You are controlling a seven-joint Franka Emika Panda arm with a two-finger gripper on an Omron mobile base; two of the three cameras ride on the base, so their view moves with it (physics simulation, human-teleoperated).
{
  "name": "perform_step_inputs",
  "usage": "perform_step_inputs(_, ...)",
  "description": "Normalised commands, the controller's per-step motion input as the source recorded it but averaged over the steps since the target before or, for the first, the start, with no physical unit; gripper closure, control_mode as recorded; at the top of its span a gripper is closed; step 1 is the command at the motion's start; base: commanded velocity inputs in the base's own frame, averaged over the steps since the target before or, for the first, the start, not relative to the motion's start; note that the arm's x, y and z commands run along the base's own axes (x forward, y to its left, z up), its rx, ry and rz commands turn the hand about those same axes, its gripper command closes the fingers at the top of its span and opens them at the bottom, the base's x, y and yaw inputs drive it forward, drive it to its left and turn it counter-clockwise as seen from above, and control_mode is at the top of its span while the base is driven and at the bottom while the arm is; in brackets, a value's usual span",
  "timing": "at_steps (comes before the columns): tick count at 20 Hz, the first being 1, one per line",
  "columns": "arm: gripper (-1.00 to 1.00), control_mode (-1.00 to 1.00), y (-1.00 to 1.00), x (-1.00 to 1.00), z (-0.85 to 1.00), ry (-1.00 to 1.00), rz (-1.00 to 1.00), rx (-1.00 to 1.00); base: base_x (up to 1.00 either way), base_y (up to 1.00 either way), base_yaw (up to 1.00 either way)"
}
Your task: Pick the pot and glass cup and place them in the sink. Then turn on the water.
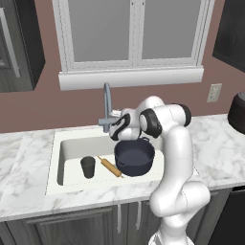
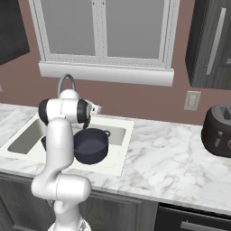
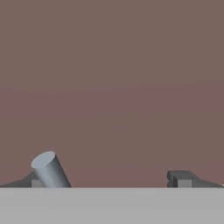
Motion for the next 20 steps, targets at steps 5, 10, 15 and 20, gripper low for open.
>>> perform_step_inputs(5, -1.0, -1.0, -0.47, 0.0, 0.0, 0.0, 0.0, 0.11, 0.0, 0.0, 0.0)
perform_step_inputs(10, -1.0, -1.0, -0.48, 0.0, 0.0, 0.0, 0.0, 0.09, 0.0, 0.0, 0.0)
perform_step_inputs(15, -1.0, -1.0, -0.38, 0.0, 0.0, 0.0, 0.0, 0.08, 0.0, 0.0, 0.0)
perform_step_inputs(20, -1.0, -1.0, -0.39, 0.0, 0.0, 0.0, 0.0, 0.04, 0.0, 0.0, 0.0)
